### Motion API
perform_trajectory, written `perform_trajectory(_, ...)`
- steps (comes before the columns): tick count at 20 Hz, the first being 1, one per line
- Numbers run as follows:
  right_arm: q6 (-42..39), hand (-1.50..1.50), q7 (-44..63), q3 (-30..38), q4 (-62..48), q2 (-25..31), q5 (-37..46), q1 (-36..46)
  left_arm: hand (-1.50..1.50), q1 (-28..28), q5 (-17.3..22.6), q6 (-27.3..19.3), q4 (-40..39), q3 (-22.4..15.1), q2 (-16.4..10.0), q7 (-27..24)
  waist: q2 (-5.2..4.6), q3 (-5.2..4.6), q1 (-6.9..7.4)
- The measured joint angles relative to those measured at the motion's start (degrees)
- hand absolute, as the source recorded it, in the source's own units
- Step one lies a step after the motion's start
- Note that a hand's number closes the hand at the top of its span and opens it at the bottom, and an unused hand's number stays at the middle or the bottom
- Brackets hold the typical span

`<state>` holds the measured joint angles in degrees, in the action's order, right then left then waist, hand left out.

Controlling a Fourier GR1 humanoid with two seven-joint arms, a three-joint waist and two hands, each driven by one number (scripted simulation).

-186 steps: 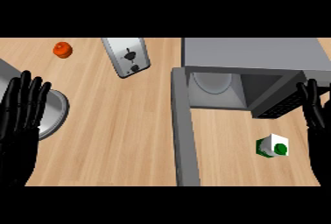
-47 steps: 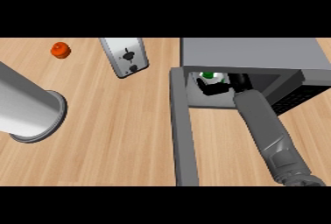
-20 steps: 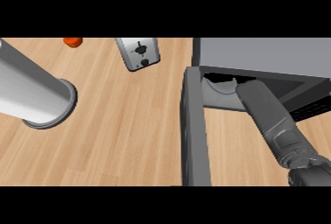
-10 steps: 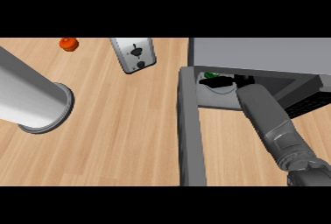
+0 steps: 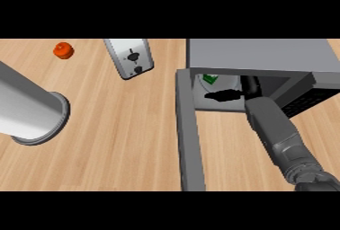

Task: Pick up the milk, place it into the microwave and close the microwave

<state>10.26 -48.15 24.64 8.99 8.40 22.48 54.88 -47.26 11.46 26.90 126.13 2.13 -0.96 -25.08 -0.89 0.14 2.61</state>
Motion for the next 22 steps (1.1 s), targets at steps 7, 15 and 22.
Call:
perform_trajectory(7, -5.2, -1.5, -3.1, -1.2, 3.1, -1.9, -1.3, -6.4, -1.5, 1.1, -4.8, -2.3, 2.6, -5.7, 0.8, 3.3, 0.88, -0.1, -2.12)
perform_trajectory(15, -11.9, -1.5, -3.4, -3.9, 11.1, -3.7, -2.8, -15.7, 1.5, 7.7, -8.9, -6.1, 1.9, -12.4, 0.9, 10.0, 1.5, -0.2, -4.24)
perform_trajectory(22, -19.3, -1.5, -4.2, -6.1, 21.8, -3.4, -4.9, -27.1, 1.5, 15.7, -14.1, -7.9, -1.8, -16.8, 0.9, 16.6, 1.74, -0.25, -5.74)
